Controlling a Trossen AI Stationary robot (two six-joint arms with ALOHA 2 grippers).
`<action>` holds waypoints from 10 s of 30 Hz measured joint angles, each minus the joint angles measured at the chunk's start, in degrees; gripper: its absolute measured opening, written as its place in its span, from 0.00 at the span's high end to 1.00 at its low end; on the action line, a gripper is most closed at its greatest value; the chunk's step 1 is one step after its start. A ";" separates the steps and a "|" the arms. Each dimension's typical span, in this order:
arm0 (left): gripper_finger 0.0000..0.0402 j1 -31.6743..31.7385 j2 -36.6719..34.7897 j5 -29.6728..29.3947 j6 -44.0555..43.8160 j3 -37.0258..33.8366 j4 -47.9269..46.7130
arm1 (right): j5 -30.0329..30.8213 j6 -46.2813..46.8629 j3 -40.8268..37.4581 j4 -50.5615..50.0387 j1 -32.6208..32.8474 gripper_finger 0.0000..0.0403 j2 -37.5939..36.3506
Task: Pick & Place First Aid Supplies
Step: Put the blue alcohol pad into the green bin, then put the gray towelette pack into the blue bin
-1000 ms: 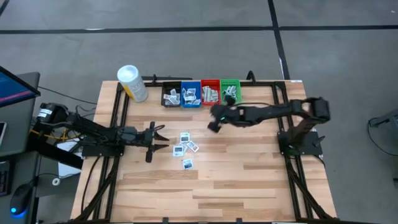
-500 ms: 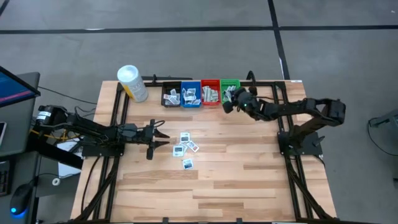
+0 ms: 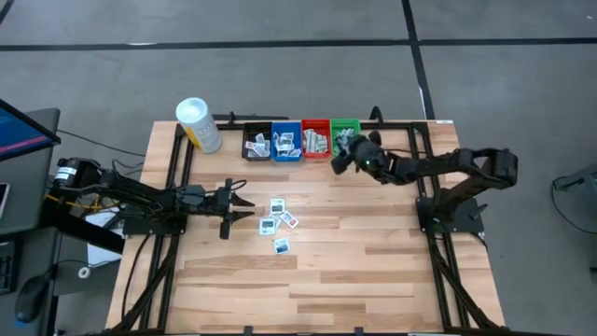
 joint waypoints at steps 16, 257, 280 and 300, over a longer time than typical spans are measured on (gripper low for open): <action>0.71 -0.02 0.00 0.01 -0.01 0.00 -0.05 | -34.76 -20.42 0.09 14.78 21.75 0.55 0.04; 0.66 -17.30 38.63 -25.85 -4.72 15.21 -1.84 | -17.64 -1.30 5.49 -5.22 37.16 0.71 -0.92; 0.86 -13.56 42.01 -17.81 -9.46 15.16 -0.36 | -17.64 -2.21 5.49 -5.20 37.24 0.71 -0.92; 0.95 -8.62 42.27 -19.98 6.70 22.07 4.29 | -17.68 -20.79 5.46 -0.37 28.39 0.71 -1.05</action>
